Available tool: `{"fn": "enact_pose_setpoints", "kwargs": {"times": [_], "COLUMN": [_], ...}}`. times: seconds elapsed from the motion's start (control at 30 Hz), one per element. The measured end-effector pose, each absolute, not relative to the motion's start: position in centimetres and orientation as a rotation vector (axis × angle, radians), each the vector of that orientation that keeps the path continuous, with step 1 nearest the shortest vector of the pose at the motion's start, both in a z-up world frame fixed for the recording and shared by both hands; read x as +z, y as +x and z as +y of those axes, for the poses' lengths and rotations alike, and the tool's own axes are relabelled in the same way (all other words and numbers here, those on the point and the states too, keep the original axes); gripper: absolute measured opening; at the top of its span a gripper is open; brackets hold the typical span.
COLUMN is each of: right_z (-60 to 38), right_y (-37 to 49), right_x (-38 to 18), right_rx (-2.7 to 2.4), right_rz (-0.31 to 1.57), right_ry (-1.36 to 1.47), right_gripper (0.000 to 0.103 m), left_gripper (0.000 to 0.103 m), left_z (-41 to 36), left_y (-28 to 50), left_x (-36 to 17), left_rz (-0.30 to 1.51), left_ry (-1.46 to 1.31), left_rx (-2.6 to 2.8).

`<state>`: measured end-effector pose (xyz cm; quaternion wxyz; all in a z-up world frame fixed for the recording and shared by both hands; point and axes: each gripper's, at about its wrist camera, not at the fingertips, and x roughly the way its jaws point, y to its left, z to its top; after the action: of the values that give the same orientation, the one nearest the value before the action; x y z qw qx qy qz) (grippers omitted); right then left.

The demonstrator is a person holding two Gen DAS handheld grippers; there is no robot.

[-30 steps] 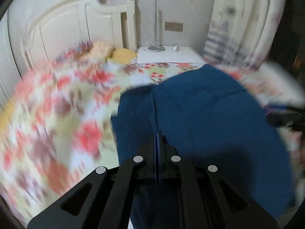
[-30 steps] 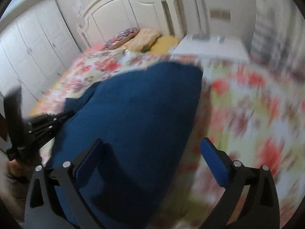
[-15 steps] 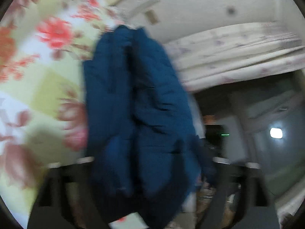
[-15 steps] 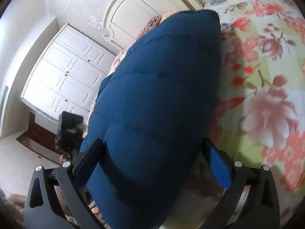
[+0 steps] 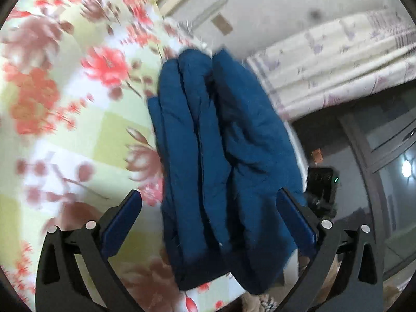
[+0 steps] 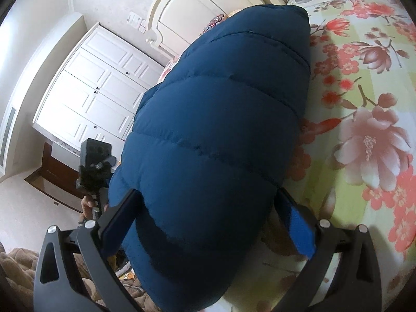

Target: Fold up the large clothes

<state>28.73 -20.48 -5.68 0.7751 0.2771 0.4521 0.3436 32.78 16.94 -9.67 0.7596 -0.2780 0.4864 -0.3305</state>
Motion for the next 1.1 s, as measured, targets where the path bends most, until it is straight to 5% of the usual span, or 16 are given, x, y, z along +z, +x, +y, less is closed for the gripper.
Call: {"fn": "enact_pose_setpoints", "kwargs": {"times": [0.3, 0.4, 0.63, 0.83, 0.9, 0.93, 1.1], "right_z": [-19.7, -19.2, -23.9, -28.5, -28.9, -29.0, -26.2], "right_y": [29.2, 28.3, 29.7, 35.8, 38.0, 37.9, 33.5], "right_x": [-6.6, -5.3, -1.1, -1.5, -4.5, -4.7, 0.3], "right_rx": [0.782, 0.75, 0.601, 0.527, 0.469, 0.439, 0.189], "right_rz": [0.995, 0.933, 0.717, 0.784, 0.921, 0.91, 0.745], "right_ry": [0.619, 0.532, 0.484, 0.49, 0.492, 0.484, 0.296], "right_gripper": [0.1, 0.076, 0.066, 0.071, 0.095, 0.099, 0.1], "left_gripper": [0.093, 0.083, 0.072, 0.071, 0.078, 0.081, 0.091], "left_z": [11.5, 10.2, 4.8, -0.3, -0.4, 0.2, 2.9], "left_y": [35.2, 35.8, 41.1, 48.3, 48.7, 48.3, 44.8], "left_x": [-10.8, -9.1, -4.6, -7.0, -9.7, -10.3, -7.8], "left_rz": [1.129, 1.071, 0.911, 0.963, 1.009, 0.993, 0.893], "left_ry": [-0.586, -0.534, -0.48, -0.454, -0.468, -0.49, -0.456], "left_rx": [-0.812, -0.842, -0.914, -0.846, -0.808, -0.807, -0.68]}}
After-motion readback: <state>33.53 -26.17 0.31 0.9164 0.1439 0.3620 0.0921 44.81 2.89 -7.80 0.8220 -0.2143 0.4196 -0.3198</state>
